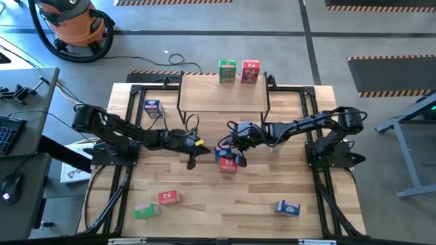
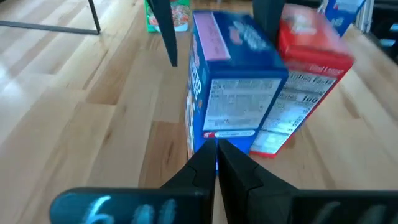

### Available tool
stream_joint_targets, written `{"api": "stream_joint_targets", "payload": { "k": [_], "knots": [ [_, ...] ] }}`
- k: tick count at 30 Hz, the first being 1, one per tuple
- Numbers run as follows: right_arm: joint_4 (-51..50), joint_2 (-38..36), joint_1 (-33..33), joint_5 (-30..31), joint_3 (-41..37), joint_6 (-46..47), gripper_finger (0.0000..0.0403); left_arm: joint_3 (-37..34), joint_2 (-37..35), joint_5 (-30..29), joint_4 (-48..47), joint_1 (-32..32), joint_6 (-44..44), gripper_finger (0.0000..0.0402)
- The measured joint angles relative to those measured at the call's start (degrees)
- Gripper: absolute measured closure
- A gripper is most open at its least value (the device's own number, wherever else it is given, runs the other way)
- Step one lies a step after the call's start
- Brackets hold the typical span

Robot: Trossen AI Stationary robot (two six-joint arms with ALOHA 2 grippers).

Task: Stack cereal on shelf
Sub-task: Put the middle blue cereal on the shelf

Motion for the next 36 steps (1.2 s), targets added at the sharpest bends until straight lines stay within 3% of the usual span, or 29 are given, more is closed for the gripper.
{"api": "stream_joint_targets", "payload": {
  "k": [6, 14, 26, 36],
  "knots": [
    [0.0, -0.1, 0.0, -0.1, 0.0, 1.5, 0.0163, -0.5, -5.3, 0.6, -0.1, 1.4, -0.5, 0.0394],
    [-0.5, -0.1, 0.0, -0.1, 2.0, 1.0, 0.0207, -0.6, -16.7, 3.8, -11.0, 4.2, -0.6, 0.0394],
    [-11.6, -0.2, -0.1, 1.4, 15.1, -4.2, 0.0212, 6.1, -26.1, 1.2, -26.4, 6.1, 3.4, 0.0394],
    [-18.9, -0.2, -3.7, 3.9, 25.5, -6.5, 0.0213, 7.0, -36.2, 0.8, -29.4, 10.9, 7.0, 0.0401]
  ]
}}
